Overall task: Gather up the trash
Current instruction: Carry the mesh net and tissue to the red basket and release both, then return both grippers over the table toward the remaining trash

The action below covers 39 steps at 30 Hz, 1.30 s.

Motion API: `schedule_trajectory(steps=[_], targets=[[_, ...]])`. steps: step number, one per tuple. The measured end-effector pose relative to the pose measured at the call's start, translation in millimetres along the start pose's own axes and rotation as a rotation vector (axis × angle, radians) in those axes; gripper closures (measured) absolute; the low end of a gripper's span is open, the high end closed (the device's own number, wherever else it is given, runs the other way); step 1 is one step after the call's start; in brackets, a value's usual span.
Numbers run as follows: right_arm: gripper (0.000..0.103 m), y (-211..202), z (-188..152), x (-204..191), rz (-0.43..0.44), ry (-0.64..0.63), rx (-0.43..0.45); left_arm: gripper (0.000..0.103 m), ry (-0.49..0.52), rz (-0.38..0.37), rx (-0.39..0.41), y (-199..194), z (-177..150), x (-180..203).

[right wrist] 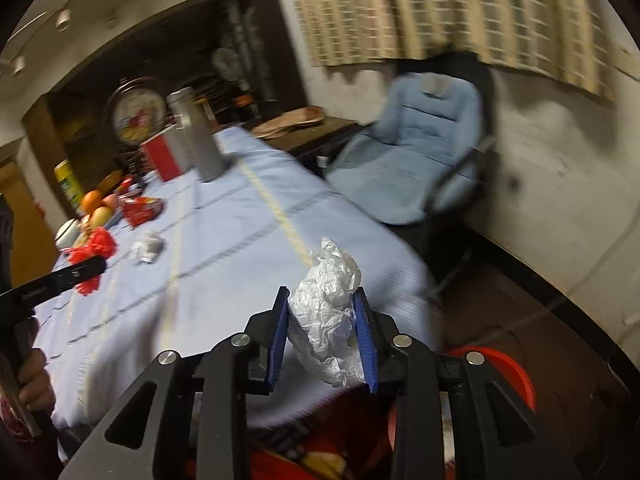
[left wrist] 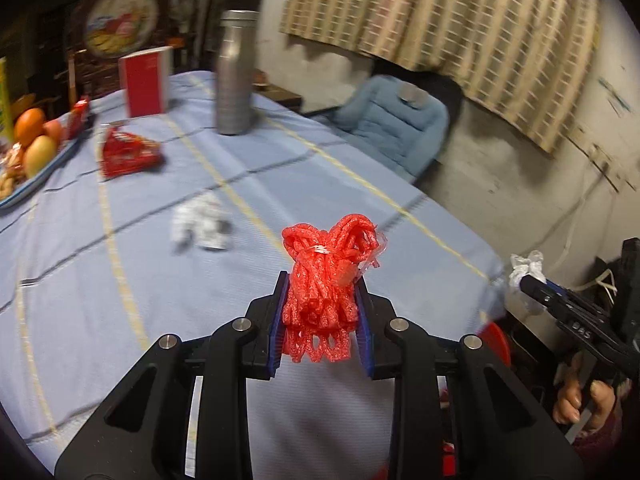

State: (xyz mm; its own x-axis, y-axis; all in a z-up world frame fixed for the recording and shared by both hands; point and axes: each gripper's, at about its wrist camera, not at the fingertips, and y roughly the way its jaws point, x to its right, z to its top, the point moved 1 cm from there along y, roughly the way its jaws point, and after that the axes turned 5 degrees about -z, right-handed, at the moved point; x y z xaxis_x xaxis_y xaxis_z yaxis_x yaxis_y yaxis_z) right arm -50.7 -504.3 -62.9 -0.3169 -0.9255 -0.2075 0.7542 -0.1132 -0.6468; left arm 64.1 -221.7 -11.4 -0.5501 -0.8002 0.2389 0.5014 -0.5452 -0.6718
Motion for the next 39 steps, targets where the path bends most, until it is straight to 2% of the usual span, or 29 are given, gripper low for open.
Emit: schedule_trajectory(steps=[6,7,9,10,11,14,18,24,25,27,30,32,34,39], targets=[[0.067,14.7,-34.6,67.2,-0.096,0.084,-0.076,0.072,0.081,-0.067,-0.068,31.2,-5.2,55.5],[0.064,23.5,-43.0,79.7,-0.111,0.098,-0.114,0.072,0.092,-0.074,-0.077,34.8,-6.5,62.6],[0.045,34.0,-54.4,96.9,-0.134,0.131,-0.157,0.072,0.125,-0.092,-0.101,45.1,-7.8,81.6],[0.040,35.3,-58.5,104.6,-0.135,0.152,-0.166,0.072,0.140,-0.097,-0.109,48.5,-9.2,89.7],[0.033,35.1,-61.7,113.8,-0.121,0.181,-0.166,0.072,0.159,-0.102,-0.118,53.0,-9.8,99.0],[0.027,27.7,-63.3,133.0,-0.099,0.236,-0.130,0.072,0.208,-0.123,-0.146,66.0,-12.7,124.8],[0.025,12.5,-61.8,161.1,-0.111,0.309,-0.060,0.072,0.280,-0.168,-0.202,87.6,-19.4,163.3],[0.025,3.3,-68.9,191.5,-0.106,0.398,-0.033,0.069,0.399,-0.231,-0.279,120.9,-36.2,224.0],[0.025,1.7,-71.3,195.1,-0.110,0.405,-0.033,0.066,0.425,-0.241,-0.299,127.0,-39.9,236.0],[0.025,-0.1,-72.4,200.6,-0.116,0.415,-0.031,0.037,0.454,-0.239,-0.316,133.3,-42.8,251.4],[0.025,-5.5,-75.2,204.8,-0.118,0.425,-0.020,0.019,0.478,-0.230,-0.274,127.5,-41.2,261.3],[0.025,-6.5,-74.8,203.7,-0.113,0.425,-0.016,0.012,0.495,-0.190,-0.216,117.3,-36.8,258.9],[0.025,-6.4,-73.2,200.0,-0.106,0.418,-0.015,0.010,0.483,-0.163,-0.188,112.8,-31.7,252.7],[0.025,-7.0,-64.6,178.3,-0.086,0.367,-0.019,0.010,0.393,-0.131,-0.173,104.7,-17.4,218.7]])
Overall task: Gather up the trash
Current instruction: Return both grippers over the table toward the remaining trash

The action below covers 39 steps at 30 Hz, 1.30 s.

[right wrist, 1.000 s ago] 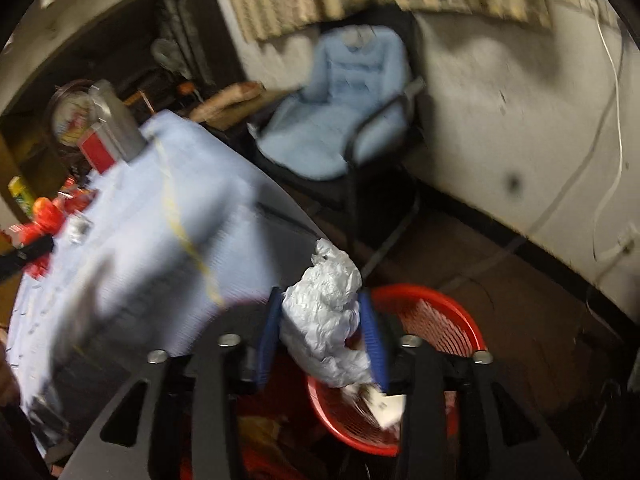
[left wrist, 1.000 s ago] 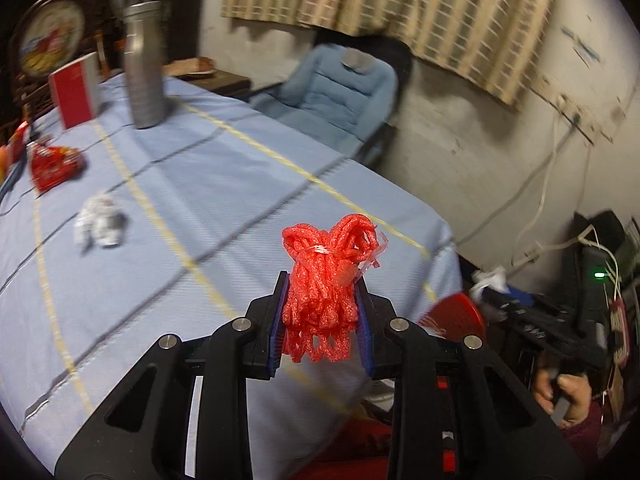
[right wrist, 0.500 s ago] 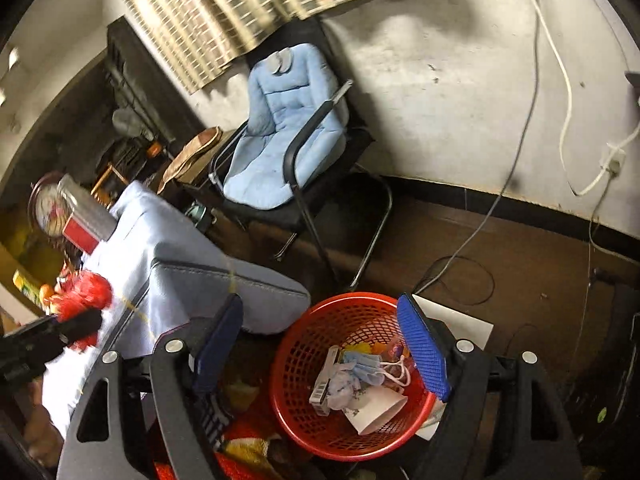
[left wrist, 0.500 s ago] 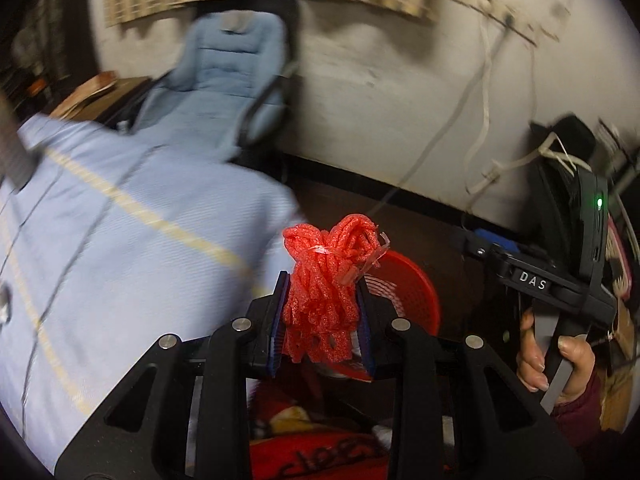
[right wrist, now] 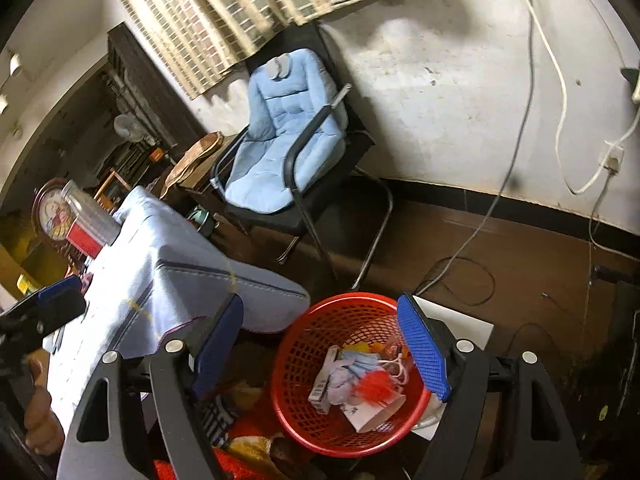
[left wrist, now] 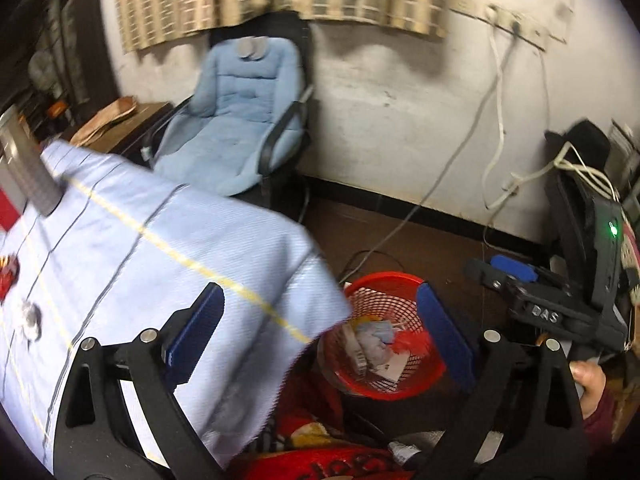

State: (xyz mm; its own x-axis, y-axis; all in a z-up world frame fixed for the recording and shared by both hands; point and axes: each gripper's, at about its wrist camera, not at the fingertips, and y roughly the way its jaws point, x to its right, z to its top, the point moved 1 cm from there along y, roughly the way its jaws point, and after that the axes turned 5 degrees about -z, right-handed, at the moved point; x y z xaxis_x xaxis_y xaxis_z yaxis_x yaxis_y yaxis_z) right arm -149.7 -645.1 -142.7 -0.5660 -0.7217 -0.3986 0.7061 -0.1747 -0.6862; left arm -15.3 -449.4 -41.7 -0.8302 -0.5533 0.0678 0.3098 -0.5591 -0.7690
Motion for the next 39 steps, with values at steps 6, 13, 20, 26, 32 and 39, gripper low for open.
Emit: schedule_trajectory(steps=[6,13,20,26,32,39], targets=[[0.025,-7.6,2.0,-46.1,0.023,-0.089,0.003,0.010,-0.095,0.048,0.031,-29.9,-12.4,-46.8],[0.023,-8.7,0.1,-115.6,0.065,-0.210,-0.011,0.008,-0.189,0.102,0.093,-71.6,-32.6,-100.1],[0.017,4.7,-4.8,-208.2,0.132,-0.357,-0.040,0.007,-0.311,0.204,0.109,-106.7,-60.3,-181.8],[0.016,31.5,-14.8,-290.3,0.236,-0.450,-0.128,0.007,-0.427,0.369,0.070,-133.6,-96.2,-267.4],[0.015,53.8,-28.0,-362.4,0.287,-0.561,-0.177,0.007,-0.568,0.463,0.010,-144.9,-145.3,-339.7],[0.015,82.0,-31.4,-424.2,0.360,-0.617,-0.248,0.006,-0.773,0.420,-0.059,-140.0,-179.6,-380.5]])
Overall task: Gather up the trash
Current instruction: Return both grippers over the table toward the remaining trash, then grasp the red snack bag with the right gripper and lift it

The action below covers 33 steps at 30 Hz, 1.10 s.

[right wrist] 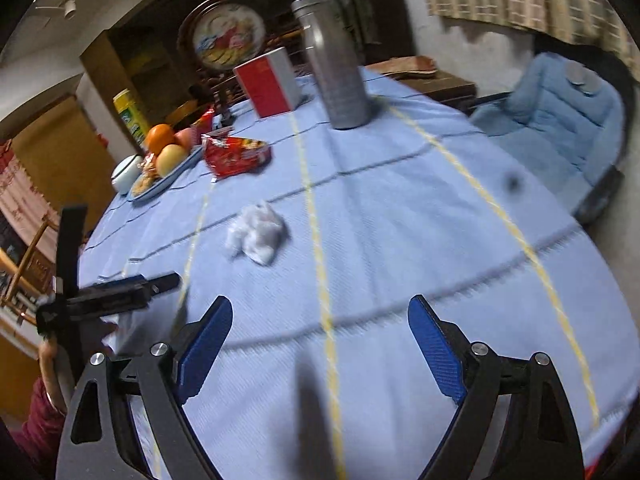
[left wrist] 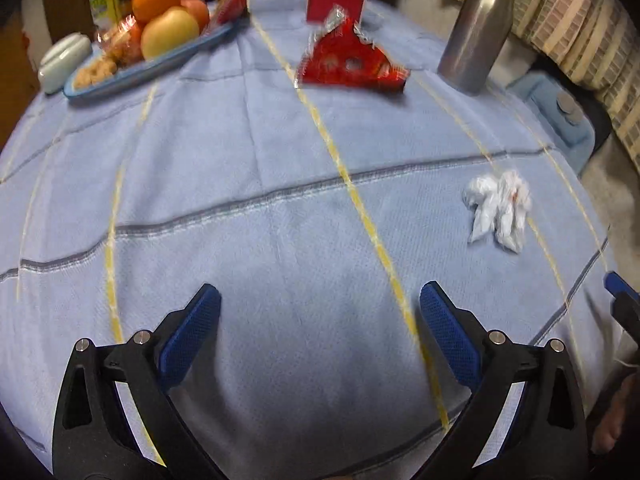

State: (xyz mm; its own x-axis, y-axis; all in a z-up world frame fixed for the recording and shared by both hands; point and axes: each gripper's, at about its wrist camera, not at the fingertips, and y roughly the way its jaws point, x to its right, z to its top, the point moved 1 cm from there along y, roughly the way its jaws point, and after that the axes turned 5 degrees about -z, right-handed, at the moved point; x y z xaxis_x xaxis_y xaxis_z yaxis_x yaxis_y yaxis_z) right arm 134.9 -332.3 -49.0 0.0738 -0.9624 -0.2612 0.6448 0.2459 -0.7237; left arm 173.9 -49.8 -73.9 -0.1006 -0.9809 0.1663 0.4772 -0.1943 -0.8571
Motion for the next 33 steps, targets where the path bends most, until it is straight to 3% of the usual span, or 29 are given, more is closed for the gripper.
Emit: schedule_trajectory(steps=[2,5,11,16,23,28,32,33], targets=[[0.015,12.9,14.5,-12.8,0.019,-0.015,-0.008,0.006,0.007,0.022,0.009,2.5,-3.5,0.4],[0.015,28.9,28.0,-26.3,0.032,-0.042,-0.022,0.005,0.065,0.125,0.043,10.9,-11.6,11.7],[0.015,58.7,47.1,-42.3,0.039,-0.064,-0.060,0.005,0.038,0.112,0.042,11.5,-6.1,12.8],[0.015,85.5,83.1,-66.6,0.065,-0.106,-0.074,0.005,0.032,0.115,0.045,7.7,-8.1,15.8],[0.015,152.4,133.9,-115.4,-0.010,-0.309,-0.082,0.005,0.021,0.115,0.049,6.1,-9.7,16.4],[0.015,198.0,148.0,-143.1,-0.046,-0.396,-0.119,0.005,0.019,0.118,0.050,6.3,-9.3,17.0],[0.016,210.3,150.3,-164.5,-0.120,-0.496,-0.079,0.005,0.019,0.118,0.050,6.3,-9.4,17.1],[0.026,211.5,149.7,-166.9,-0.128,-0.510,-0.077,0.005,0.019,0.118,0.050,6.2,-9.4,17.1]])
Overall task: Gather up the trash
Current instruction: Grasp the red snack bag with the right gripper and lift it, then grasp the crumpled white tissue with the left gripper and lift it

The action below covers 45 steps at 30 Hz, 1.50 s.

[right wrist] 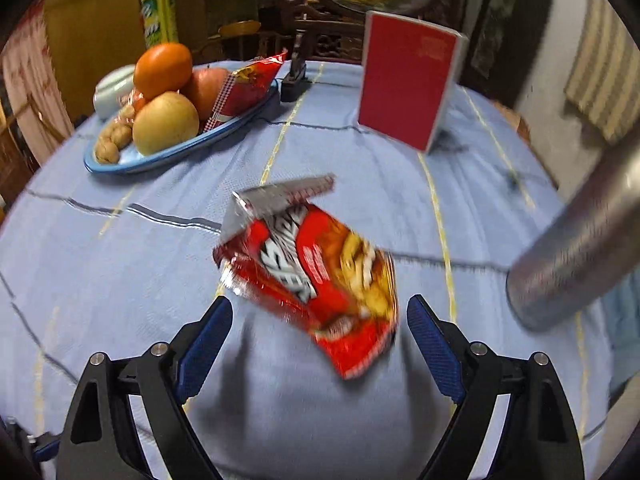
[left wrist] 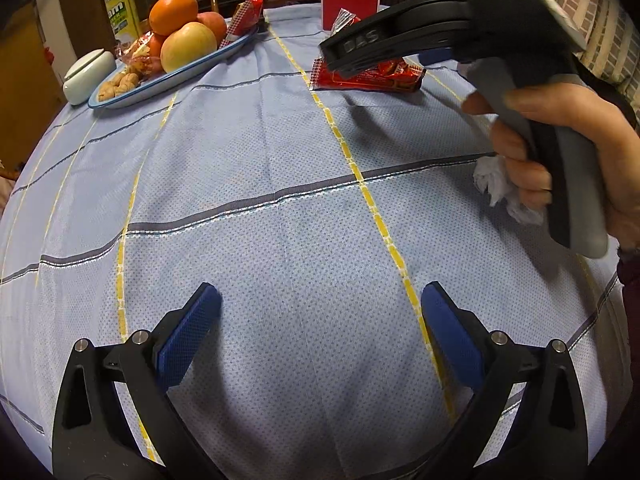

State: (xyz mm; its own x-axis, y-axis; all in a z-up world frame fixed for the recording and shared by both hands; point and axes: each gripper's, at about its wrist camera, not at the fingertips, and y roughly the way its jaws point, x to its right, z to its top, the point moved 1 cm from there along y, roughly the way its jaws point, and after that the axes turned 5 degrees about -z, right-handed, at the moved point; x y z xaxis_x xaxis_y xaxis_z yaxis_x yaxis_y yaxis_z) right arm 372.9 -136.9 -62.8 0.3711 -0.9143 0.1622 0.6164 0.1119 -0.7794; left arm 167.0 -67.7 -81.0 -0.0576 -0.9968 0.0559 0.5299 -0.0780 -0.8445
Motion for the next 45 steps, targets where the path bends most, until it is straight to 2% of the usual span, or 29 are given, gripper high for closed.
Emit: schedule_trajectory(steps=[1,2,3,6,11,13,15,19,20,21,22,23,24,26,28,29,31,40,45], targets=[[0.036,0.9,-0.6,-1.5,0.003,-0.010,-0.011,0.005,0.000,-0.001,0.000,0.0,-0.3,-0.3],[0.072,3.2,-2.0,-1.6,0.011,-0.015,-0.030,0.005,0.000,-0.001,0.000,0.0,-0.3,-0.4],[0.076,1.5,-4.6,0.6,0.018,-0.006,-0.034,0.005,0.000,0.000,0.000,0.0,0.0,0.0],[0.078,-14.0,-14.0,10.8,0.053,0.033,-0.013,0.005,0.000,0.000,0.000,-0.1,-0.2,-0.2],[0.078,-56.9,-40.9,48.3,0.031,0.131,0.046,0.005,0.000,0.000,0.000,-0.1,-0.4,-0.8],[0.078,-72.8,-54.9,70.5,-0.011,0.199,0.067,0.005,0.000,0.000,0.000,0.0,-0.2,-0.7],[0.078,-84.7,-71.8,83.2,-0.107,0.222,0.071,0.005,0.000,0.000,0.000,-0.2,-0.2,-0.6],[0.078,-89.0,-100.3,82.0,-0.180,0.177,0.005,0.005,0.001,0.001,0.001,-0.2,0.2,-0.5],[0.078,-88.5,-105.3,78.7,-0.171,0.162,-0.017,0.005,0.001,0.001,0.001,-0.1,0.2,-0.6],[0.078,-89.0,-111.2,72.1,-0.118,0.151,-0.047,0.005,0.001,0.000,0.002,-0.5,0.4,-0.7],[0.078,-93.0,-118.7,65.9,0.048,0.176,-0.076,0.005,0.004,0.000,0.002,-0.9,0.6,-0.6],[0.078,-99.6,-124.3,61.8,0.178,0.207,-0.087,0.005,0.006,-0.002,0.002,-1.2,0.6,-0.6],[0.078,-109.2,-128.0,59.7,0.224,0.224,-0.073,0.005,0.007,-0.004,0.002,-1.6,0.5,-0.8],[0.078,-124.7,-132.5,65.1,0.205,0.257,-0.025,0.005,0.008,-0.012,0.002,-3.1,0.4,-0.9],[0.077,-138.8,-140.1,75.9,0.123,0.311,0.025,0.005,0.006,-0.036,0.006,-5.4,-0.4,-0.2],[0.077,-144.1,-145.8,78.7,0.073,0.323,0.044,0.005,0.005,-0.064,0.008,-7.2,-1.0,1.0],[0.076,-150.8,-157.8,78.6,0.035,0.337,0.065,0.005,0.008,-0.128,0.013,-12.0,-2.0,4.8],[0.070,-177.4,-215.5,90.8,0.015,0.455,0.124,0.006,0.063,-0.212,0.061,-22.7,1.4,17.9],[0.070,-183.5,-235.1,109.0,0.029,0.527,0.144,0.006,0.125,-0.213,0.106,-28.3,1.5,31.6]])
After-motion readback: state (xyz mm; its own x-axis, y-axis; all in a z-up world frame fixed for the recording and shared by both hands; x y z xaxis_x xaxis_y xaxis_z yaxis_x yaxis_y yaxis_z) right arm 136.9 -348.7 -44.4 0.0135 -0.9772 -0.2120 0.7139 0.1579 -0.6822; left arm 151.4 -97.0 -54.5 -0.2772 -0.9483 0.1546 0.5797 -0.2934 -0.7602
